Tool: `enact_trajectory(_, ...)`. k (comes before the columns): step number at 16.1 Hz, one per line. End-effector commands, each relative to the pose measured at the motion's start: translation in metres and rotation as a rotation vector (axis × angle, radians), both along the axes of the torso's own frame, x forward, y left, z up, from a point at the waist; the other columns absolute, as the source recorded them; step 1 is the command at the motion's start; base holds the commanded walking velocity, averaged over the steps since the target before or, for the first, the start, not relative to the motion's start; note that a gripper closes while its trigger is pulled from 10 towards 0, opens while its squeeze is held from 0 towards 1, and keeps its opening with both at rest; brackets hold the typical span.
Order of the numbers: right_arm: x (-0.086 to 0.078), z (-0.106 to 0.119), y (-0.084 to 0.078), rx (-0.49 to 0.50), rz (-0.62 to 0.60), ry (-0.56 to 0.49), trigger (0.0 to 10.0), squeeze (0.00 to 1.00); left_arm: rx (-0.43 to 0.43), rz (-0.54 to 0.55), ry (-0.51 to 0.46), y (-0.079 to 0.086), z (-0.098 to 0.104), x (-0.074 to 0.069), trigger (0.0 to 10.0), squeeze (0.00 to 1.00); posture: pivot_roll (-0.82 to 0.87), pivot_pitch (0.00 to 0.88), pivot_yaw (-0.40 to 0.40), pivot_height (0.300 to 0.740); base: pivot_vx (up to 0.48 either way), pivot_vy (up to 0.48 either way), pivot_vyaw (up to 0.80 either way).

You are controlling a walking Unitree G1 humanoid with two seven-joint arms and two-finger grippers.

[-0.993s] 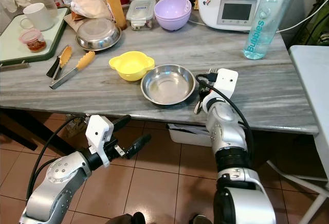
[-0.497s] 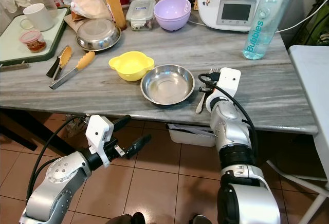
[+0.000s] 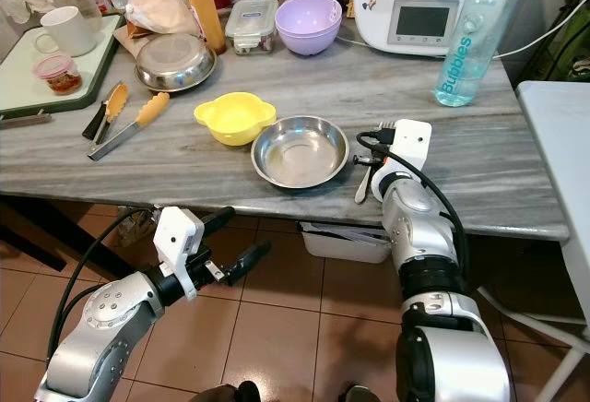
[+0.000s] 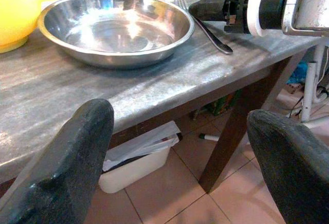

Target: Setting the table

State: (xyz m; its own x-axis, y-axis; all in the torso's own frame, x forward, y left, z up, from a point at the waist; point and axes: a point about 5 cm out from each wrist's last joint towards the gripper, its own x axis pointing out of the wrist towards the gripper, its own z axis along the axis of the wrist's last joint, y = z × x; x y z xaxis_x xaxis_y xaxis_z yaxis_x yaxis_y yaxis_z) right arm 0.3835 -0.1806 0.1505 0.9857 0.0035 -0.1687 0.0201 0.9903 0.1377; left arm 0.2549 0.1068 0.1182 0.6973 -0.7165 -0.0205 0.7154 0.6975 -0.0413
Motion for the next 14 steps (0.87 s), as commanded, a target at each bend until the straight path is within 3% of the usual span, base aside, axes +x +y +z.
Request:
enact_trajectory(1, -0.0078, -0.0291, 0.0041, -0.003, 0.020, 0.127, 0.0, 0.00, 0.025, 0.007, 0.017, 0.0018, -0.0038, -0.0011, 10.0, 0.00, 0.00, 0.173, 0.109, 0.740, 0.000, 0.000, 0.00)
enact_trajectory(7, -0.0080, -0.0326, 0.0132, -0.053, 0.108, 0.121, 0.0, 0.00, 0.026, 0.014, 0.016, 0.0021, -0.0032, 0.0002, 10.0, 0.00, 0.01, 0.170, 0.110, 0.740, 0.000, 0.000, 0.00)
enact_trajectory(12, -0.0074, -0.0325, 0.0103, -0.103, 0.121, 0.109, 0.0, 0.00, 0.027, 0.015, 0.015, 0.0025, -0.0030, 0.0003, 10.0, 0.00, 0.01, 0.169, 0.113, 0.740, 0.000, 0.000, 0.00)
enact_trajectory(13, -0.0076, -0.0320, 0.0103, -0.115, 0.129, 0.099, 2.6, 0.00, 0.027, 0.016, 0.015, 0.0026, -0.0029, 0.0004, 10.0, 0.00, 0.01, 0.169, 0.113, 0.740, 0.000, 0.000, 0.00)
enact_trajectory(14, -0.0080, -0.0315, 0.0101, -0.119, 0.127, 0.091, 8.8, 0.00, 0.027, 0.017, 0.014, 0.0026, -0.0028, 0.0004, 10.0, 0.00, 0.01, 0.169, 0.113, 0.740, 0.000, 0.000, 0.00)
